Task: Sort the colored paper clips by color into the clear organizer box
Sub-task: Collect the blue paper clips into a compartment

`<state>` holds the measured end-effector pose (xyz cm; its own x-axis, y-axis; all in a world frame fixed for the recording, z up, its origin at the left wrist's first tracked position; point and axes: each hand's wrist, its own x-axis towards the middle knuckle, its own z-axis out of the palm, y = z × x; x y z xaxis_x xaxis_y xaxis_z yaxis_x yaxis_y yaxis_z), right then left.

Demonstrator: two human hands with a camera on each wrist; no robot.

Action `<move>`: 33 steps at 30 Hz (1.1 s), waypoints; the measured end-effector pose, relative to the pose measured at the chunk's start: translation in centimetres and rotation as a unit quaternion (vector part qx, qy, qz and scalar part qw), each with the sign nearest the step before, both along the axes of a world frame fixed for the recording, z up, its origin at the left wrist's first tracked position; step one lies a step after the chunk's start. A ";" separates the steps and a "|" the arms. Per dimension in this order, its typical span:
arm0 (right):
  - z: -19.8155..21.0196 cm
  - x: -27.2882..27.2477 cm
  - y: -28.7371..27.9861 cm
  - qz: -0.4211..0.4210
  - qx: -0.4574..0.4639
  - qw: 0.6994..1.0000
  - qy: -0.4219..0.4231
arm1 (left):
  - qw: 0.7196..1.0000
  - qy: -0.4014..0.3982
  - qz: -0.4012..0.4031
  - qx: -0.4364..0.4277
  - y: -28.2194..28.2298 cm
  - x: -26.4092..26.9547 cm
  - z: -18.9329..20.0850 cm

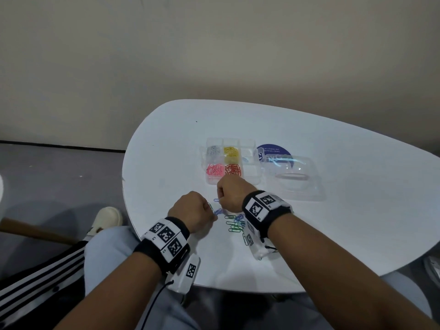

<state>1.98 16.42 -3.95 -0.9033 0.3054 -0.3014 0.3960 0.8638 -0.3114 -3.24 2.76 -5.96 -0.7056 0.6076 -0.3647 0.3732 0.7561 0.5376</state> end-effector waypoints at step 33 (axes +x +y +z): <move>0.9 3.8 3.7 -0.159 -0.143 0.975 0.056 | 0.992 0.083 -0.064 -0.066 1.9 0.3 1.9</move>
<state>5.73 20.14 -3.01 -0.8084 0.4934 -0.3209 0.5799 0.5744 -0.5777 -2.89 4.65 -4.05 -0.6832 0.6508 -0.3312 0.5459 0.7564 0.3604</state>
